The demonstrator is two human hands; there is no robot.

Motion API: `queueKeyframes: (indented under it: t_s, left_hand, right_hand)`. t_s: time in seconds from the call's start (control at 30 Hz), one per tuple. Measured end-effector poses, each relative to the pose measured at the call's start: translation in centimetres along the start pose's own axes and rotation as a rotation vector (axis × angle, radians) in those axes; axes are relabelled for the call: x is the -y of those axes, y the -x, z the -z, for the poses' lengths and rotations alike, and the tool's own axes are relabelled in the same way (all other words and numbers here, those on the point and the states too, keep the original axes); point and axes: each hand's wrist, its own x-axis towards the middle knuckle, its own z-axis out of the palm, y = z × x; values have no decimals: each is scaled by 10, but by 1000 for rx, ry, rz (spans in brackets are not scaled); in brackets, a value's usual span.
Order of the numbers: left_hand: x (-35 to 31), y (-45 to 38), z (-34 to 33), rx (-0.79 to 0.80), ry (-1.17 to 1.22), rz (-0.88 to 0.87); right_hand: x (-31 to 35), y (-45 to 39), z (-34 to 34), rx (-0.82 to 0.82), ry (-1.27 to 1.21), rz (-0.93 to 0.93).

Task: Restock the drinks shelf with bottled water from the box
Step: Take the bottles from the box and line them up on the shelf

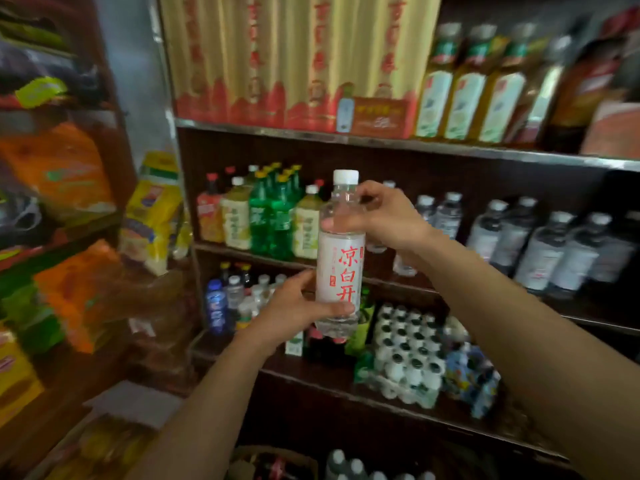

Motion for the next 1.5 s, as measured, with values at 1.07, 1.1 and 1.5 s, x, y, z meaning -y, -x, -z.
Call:
queueKeyframes:
  t_s: [1.07, 1.1, 1.5]
  left_hand:
    - [-23, -272, -539, 445, -243, -170]
    - [-18, -277, -547, 438, -253, -163]
    - [9, -326, -593, 375, -337, -208]
  right_hand:
    - [-224, 69, 487, -707, 586, -318]
    - [-233, 67, 491, -711, 598, -329]
    - [-280, 36, 518, -692, 875, -426]
